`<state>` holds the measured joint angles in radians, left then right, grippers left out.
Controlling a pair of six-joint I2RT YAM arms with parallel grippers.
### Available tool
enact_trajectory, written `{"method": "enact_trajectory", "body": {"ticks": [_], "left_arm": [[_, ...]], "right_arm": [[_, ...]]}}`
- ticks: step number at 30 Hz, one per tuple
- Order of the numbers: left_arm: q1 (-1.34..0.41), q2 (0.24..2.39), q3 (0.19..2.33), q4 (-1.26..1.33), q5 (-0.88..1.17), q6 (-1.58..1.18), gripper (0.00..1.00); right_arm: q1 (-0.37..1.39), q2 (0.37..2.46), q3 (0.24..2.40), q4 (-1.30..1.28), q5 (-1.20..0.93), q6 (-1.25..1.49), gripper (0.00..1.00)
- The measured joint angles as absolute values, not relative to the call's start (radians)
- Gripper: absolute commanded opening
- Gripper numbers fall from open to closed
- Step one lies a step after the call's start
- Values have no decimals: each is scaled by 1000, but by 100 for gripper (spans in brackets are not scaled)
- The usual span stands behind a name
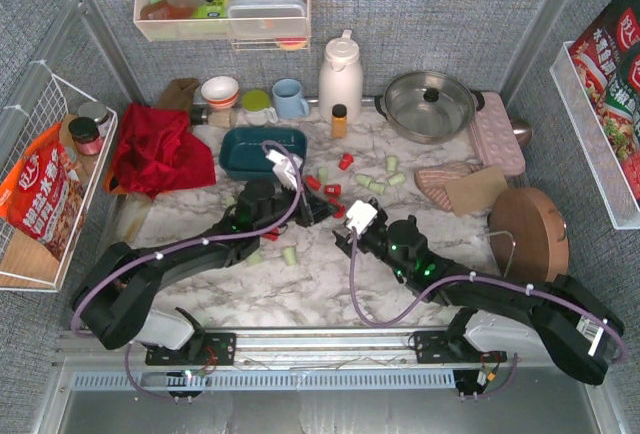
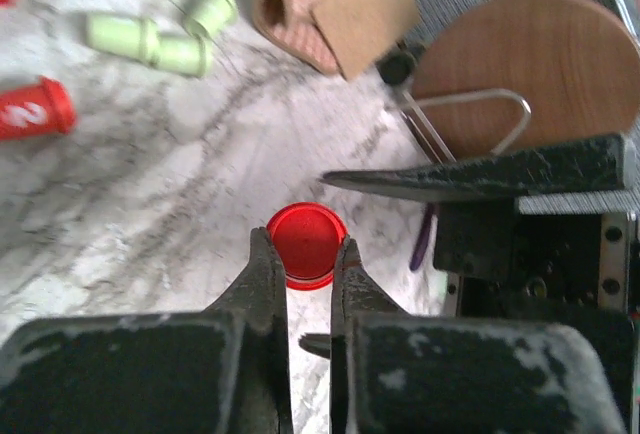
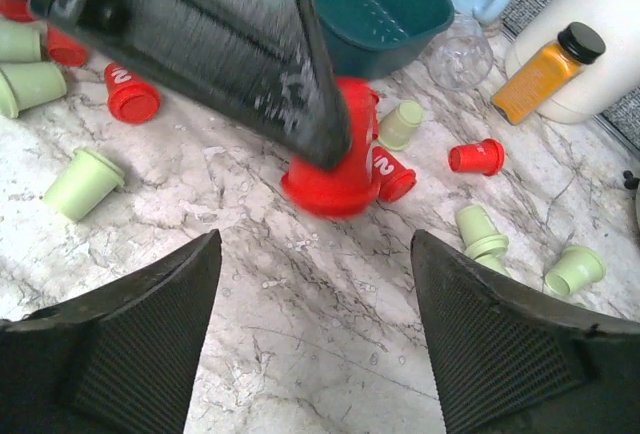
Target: Mix the coffee capsules in the storage basket
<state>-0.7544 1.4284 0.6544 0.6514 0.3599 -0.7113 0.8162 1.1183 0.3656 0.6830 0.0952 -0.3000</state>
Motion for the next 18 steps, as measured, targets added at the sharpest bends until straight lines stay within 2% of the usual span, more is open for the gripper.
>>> {"method": "enact_trajectory", "body": {"ticks": [4,8,12,15,17,18], "left_arm": [[-724,1393,711,548,197,-698,0],[-631,1407,792,456,-10,-633,9],[-525,1521,902,415,-174,-548,20],[-465,1657,1020,375,-218,-508,24],[-439,1750,1112,338,-221,-495,33],[-430,1789,1153,315,-231,-490,43]], "right_arm": [[815,1119,384,665,131,-285,86],[813,1120,399,638,159,-274,86],[813,1120,406,615,184,-262,86],[813,1115,406,601,201,-256,86],[813,1112,406,592,204,-249,86],[813,1112,406,586,204,-249,86]]}}
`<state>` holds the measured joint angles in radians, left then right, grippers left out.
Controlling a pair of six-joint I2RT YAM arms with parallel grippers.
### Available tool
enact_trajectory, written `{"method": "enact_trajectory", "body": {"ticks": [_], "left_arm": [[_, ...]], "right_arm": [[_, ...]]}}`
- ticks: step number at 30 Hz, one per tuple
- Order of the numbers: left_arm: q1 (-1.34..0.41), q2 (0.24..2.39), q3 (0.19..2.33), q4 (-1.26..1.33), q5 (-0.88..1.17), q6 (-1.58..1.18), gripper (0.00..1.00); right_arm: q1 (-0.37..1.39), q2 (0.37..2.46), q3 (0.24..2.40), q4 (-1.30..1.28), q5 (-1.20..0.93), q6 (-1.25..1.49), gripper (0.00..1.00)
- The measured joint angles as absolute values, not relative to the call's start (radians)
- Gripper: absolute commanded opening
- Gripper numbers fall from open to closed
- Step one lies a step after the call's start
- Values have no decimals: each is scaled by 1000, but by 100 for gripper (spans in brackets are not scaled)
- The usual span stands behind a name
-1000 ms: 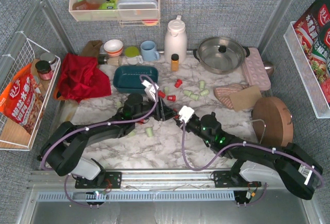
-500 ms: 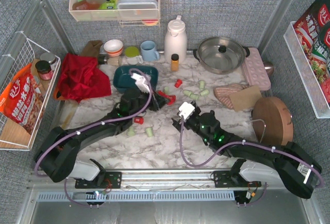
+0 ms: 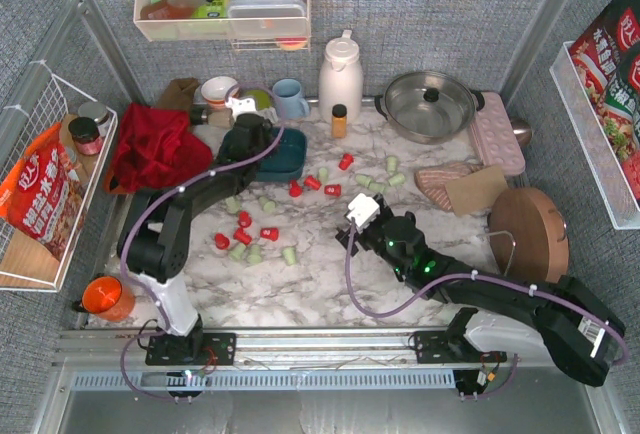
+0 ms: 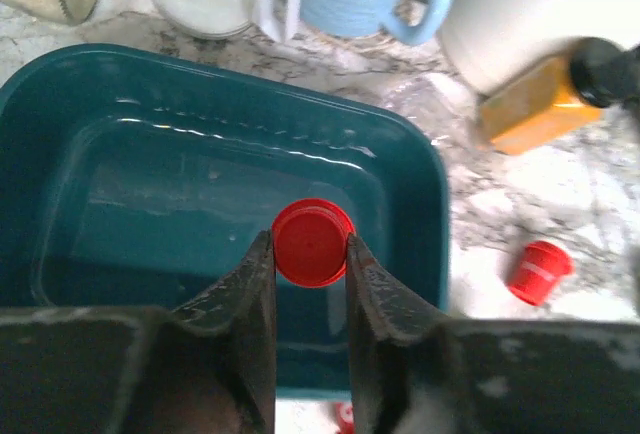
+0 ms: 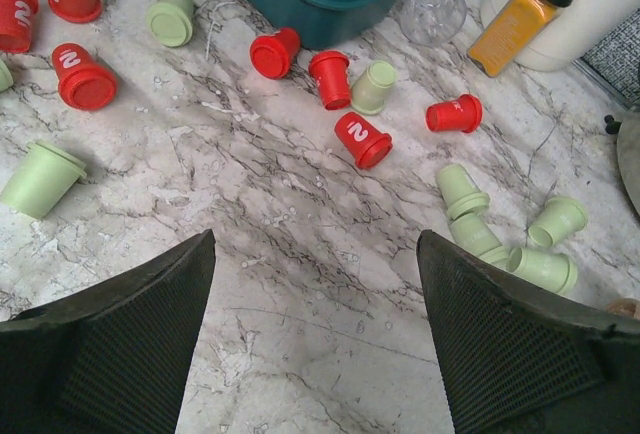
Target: Mix the coffee capsules in the storage basket
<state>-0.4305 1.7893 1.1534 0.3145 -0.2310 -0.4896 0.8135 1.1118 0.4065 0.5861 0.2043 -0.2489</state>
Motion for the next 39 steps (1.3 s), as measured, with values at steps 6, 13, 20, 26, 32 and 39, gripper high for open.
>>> {"method": "enact_trajectory", "body": {"ticks": [6,13,20,26,32,39], "left_arm": [[-415,1845,1206,212,-285,-480,71],[-416,1633,1024,176,-356,-480,77],[-416,1409,785,88,-439,-527,72],[-414,1384,654,65,-465,-578,67],[-415,1490,708,58,-503,-576,60],[-413,1581,759,59,-564,-549,51]], "right_arm": [[813,1107,418,567,210,-243,86],[813,1113,433,543,211,-233,86],[813,1122,443,521,203,-217,86],[813,1140,451,520,199,-203,86],[813,1140,451,519,192,-192,86],[813,1142,451,520,185,-189,86]]}}
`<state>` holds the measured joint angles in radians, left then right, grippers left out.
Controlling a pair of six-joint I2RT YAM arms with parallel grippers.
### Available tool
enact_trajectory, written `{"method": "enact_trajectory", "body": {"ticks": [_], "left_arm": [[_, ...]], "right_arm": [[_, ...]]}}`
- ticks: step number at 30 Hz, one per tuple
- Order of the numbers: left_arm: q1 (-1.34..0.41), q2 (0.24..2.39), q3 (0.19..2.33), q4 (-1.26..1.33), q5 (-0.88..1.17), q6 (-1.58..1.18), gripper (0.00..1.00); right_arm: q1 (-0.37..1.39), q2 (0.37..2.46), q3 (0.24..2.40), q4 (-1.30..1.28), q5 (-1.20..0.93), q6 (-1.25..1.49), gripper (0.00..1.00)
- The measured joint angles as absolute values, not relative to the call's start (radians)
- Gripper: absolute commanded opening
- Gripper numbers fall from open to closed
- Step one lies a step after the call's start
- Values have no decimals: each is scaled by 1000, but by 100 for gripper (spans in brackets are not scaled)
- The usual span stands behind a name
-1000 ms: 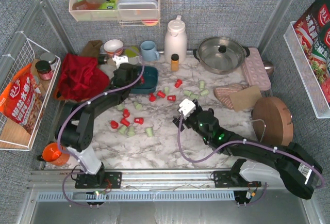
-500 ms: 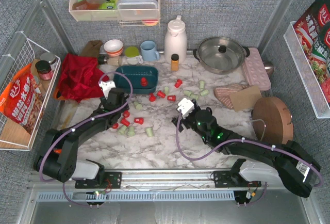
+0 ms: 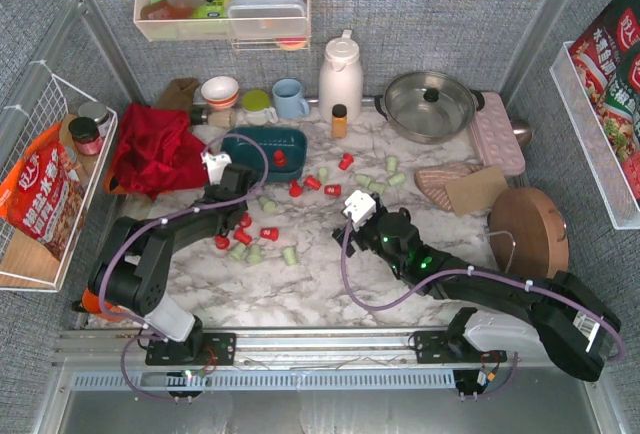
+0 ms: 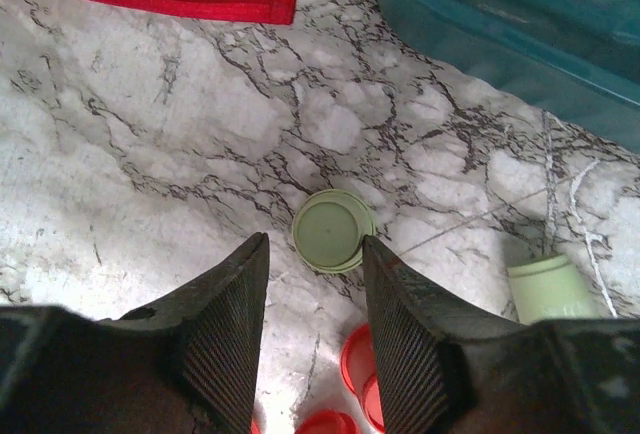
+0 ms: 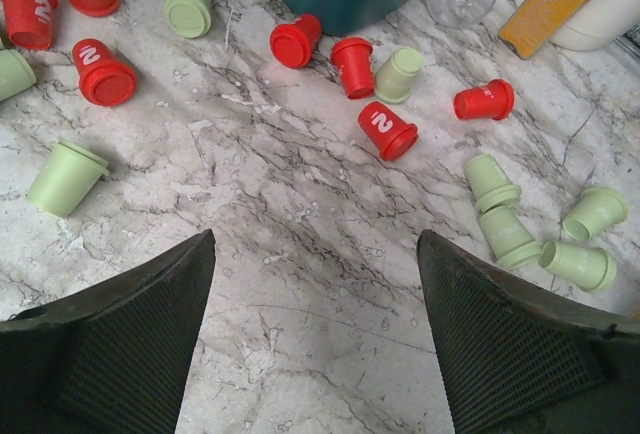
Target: Mix the coffee capsules in the storage basket
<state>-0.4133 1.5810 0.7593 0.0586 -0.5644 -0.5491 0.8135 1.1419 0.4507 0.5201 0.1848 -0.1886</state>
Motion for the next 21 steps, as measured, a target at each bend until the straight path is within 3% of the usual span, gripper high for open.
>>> {"method": "enact_trajectory", "body": {"ticks": [21], "left_arm": [[-327,1647,781,115,-445,-523,45]], "right_arm": [[813,1162,460,513,170,-189,86]]}}
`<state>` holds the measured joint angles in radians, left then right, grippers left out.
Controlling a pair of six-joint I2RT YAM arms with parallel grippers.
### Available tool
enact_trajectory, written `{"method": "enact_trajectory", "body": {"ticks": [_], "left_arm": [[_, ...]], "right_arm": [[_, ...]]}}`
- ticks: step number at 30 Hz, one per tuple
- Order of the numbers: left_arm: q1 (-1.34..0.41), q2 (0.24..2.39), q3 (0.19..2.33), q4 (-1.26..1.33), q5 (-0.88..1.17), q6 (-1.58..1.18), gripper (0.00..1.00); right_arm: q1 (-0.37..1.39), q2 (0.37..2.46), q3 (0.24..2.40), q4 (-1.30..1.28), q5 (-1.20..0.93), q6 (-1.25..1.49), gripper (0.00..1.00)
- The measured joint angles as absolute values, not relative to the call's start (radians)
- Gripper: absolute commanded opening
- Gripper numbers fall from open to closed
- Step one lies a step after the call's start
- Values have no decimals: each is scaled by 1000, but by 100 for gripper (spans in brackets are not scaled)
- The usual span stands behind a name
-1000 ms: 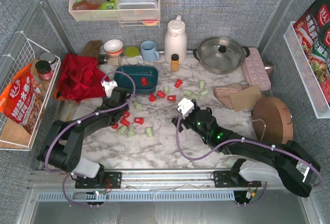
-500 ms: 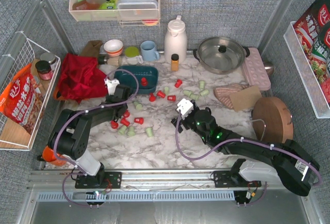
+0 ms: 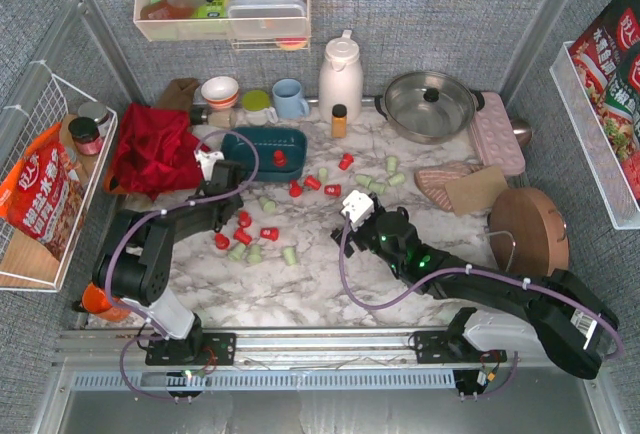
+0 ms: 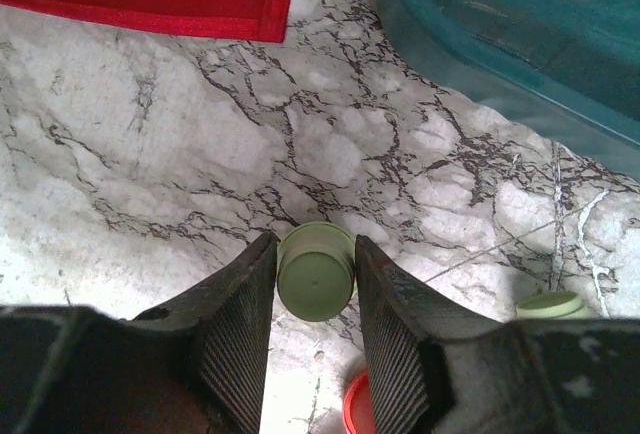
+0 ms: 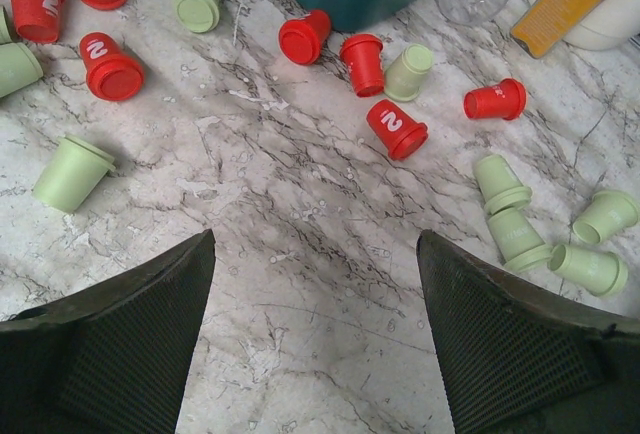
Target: Mix the coffee capsules in the storage basket
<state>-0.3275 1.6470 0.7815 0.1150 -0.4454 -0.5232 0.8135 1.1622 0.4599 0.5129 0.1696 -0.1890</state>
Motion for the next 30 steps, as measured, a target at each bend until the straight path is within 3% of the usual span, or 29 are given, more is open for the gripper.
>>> {"method": "enact_trajectory", "body": {"ticks": [7,20,23,30], "left_arm": [[-310,1645,780,125,-389,-529,28],[-310,1334,765,202,-313,-517,26],[-310,1380,829,253,-286,-479,26],[-310,1733,1148,297,-212,-377,27]], "right_arm": [[813,1163,460,513,163,-189,86],[813,1180,468,512,156,-188,86],[813,1184,469,512,156,-188,86],[813,1171,469,505,157,-189,86]]}}
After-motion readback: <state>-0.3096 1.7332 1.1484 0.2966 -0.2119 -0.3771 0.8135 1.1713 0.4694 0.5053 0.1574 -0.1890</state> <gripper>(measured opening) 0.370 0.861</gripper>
